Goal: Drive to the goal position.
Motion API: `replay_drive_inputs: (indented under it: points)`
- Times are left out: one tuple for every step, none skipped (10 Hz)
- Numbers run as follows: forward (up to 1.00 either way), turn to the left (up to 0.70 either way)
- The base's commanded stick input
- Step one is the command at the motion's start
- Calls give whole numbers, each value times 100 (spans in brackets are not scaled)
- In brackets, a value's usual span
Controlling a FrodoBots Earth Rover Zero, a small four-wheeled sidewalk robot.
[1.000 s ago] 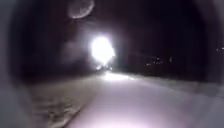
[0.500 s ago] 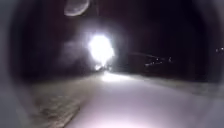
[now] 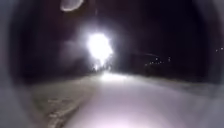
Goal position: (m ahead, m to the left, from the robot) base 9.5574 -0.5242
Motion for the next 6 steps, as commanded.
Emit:
replay_drive_inputs:
  points:
    - [100,0]
    - [100,0]
    - [100,0]
    - [100,0]
    - [100,0]
    - [100,0]
